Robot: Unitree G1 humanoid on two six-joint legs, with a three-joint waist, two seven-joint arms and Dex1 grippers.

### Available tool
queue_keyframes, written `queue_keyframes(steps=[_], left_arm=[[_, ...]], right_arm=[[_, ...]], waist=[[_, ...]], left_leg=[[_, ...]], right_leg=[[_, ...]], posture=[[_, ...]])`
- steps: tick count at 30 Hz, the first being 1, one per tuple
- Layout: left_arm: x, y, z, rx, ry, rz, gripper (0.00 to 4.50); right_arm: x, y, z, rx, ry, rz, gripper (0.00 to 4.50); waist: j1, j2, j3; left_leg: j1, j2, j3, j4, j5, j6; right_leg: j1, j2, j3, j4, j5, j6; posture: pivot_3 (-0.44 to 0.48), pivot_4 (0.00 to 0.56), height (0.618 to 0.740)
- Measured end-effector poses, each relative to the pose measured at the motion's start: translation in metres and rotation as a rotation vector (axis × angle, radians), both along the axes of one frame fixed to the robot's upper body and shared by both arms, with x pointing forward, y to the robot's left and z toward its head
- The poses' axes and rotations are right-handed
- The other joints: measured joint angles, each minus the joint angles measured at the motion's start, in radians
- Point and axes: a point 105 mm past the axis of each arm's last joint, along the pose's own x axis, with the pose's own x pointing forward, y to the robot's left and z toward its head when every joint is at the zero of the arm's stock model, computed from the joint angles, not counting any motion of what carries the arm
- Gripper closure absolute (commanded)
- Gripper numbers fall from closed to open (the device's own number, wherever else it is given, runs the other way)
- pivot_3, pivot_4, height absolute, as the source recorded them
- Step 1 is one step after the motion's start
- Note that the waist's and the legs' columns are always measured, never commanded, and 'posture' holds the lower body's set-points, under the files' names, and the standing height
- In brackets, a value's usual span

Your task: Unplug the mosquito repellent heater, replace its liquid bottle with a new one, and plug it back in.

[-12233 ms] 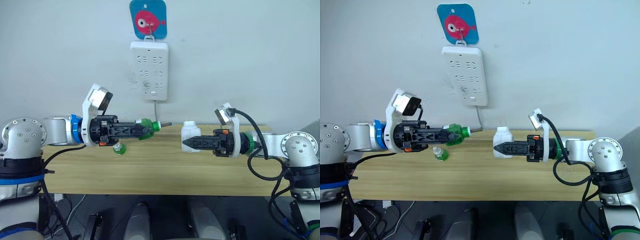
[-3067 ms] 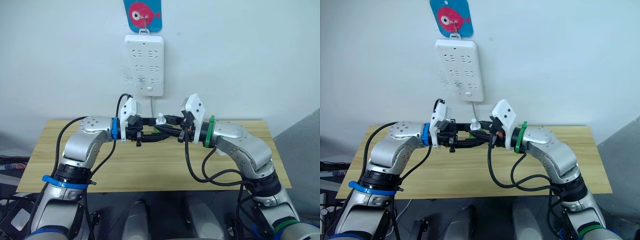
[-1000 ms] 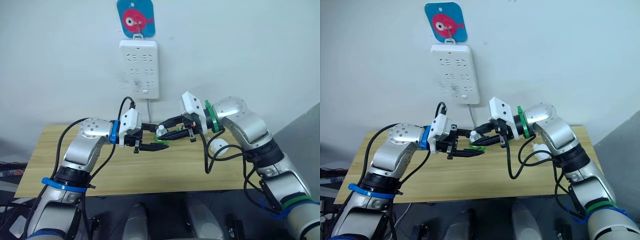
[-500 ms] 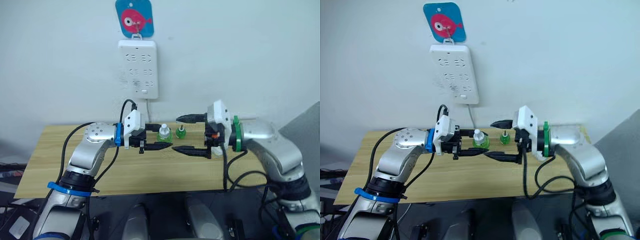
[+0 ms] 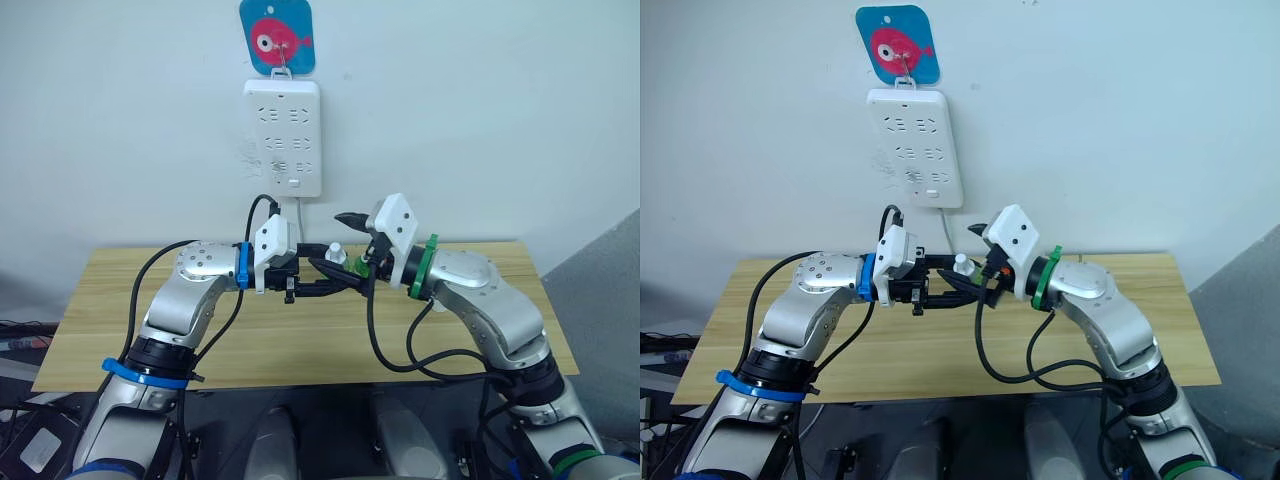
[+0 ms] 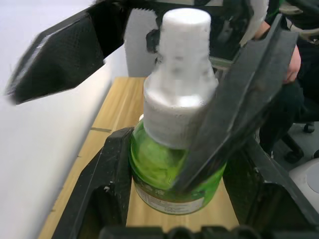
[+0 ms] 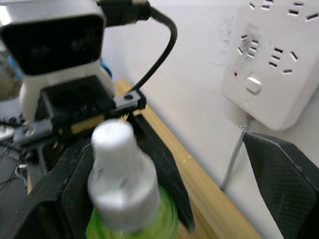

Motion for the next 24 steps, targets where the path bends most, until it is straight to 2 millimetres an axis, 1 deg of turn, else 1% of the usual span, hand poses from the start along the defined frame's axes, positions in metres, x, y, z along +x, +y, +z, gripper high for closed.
queue_keyframes(steps=[4,7,8,9,12,16,18,20,22,24], left_arm=[[0.002,0.000,0.000,-0.003,0.001,0.019,2.25],[0.000,0.001,0.002,0.004,-0.003,0.010,2.25],[-0.001,0.001,0.002,0.006,-0.007,0.004,2.25],[-0.002,0.001,0.002,0.009,-0.008,0.003,2.25],[-0.002,0.001,0.003,0.008,-0.010,-0.006,2.25],[-0.003,0.000,0.003,0.005,-0.019,-0.011,2.25],[-0.003,0.000,0.003,0.005,-0.021,-0.014,2.25],[-0.004,0.000,0.003,0.004,-0.027,-0.021,2.25],[-0.005,0.000,0.003,0.004,-0.030,-0.029,2.25],[-0.005,0.000,0.002,0.004,-0.028,-0.026,2.25]], right_arm=[[-0.003,-0.019,0.000,-0.051,0.013,0.035,0.00],[0.005,-0.054,0.003,-0.087,0.040,-0.044,0.00],[0.001,-0.061,0.004,-0.092,0.063,-0.035,0.00],[-0.003,-0.062,0.004,-0.091,0.077,-0.014,0.00],[-0.018,-0.050,0.007,-0.065,0.100,0.074,0.00],[-0.022,-0.023,0.004,-0.029,0.095,0.115,0.00],[-0.019,-0.010,0.004,-0.021,0.074,0.116,0.00],[-0.013,-0.003,0.006,-0.015,0.048,0.102,0.00],[-0.005,0.001,0.007,-0.007,0.033,0.079,0.00],[-0.001,0.005,0.007,-0.003,0.027,0.077,0.00]], waist=[[0.000,0.000,0.000],[0.001,0.000,0.000],[0.001,0.000,0.000],[0.000,0.000,0.000],[-0.009,0.000,0.000],[-0.008,0.000,0.000],[-0.006,0.000,0.000],[-0.005,0.000,0.000],[-0.004,0.000,0.000],[-0.002,0.000,0.000]], left_leg=[[0.000,0.000,0.000,0.000,0.000,0.000],[0.000,0.000,0.000,0.000,0.000,0.000],[0.000,0.000,0.000,0.000,0.000,0.000],[0.000,0.000,0.000,0.000,0.000,0.000],[0.002,0.002,0.001,0.000,0.000,0.000],[0.002,0.002,0.001,0.000,0.000,0.000],[0.002,0.001,0.001,0.000,0.000,0.000],[0.001,0.001,0.001,0.000,0.000,0.000],[0.001,0.001,0.001,0.000,0.000,0.000],[0.001,0.001,0.001,0.000,0.000,0.000]], right_leg=[[0.000,0.000,0.000,0.000,0.000,0.000],[0.000,0.000,0.000,0.000,0.000,0.000],[0.000,0.000,0.000,0.000,0.000,0.000],[0.000,0.000,0.000,0.000,0.000,0.000],[0.000,0.002,0.001,0.000,0.000,0.000],[0.000,0.003,0.001,0.001,0.000,0.000],[0.000,0.002,0.001,0.000,0.000,0.000],[0.000,0.001,0.001,0.000,0.000,0.000],[0.000,0.001,0.001,0.000,0.000,0.000],[0.000,0.001,0.001,0.000,0.000,0.000]], posture=[[-0.170,0.184,0.736],[-0.171,0.183,0.736],[-0.171,0.182,0.736],[-0.173,0.182,0.736],[-0.175,0.180,0.736],[-0.175,0.177,0.736],[-0.175,0.176,0.736],[-0.174,0.176,0.736],[-0.168,0.173,0.736],[-0.167,0.175,0.736]])
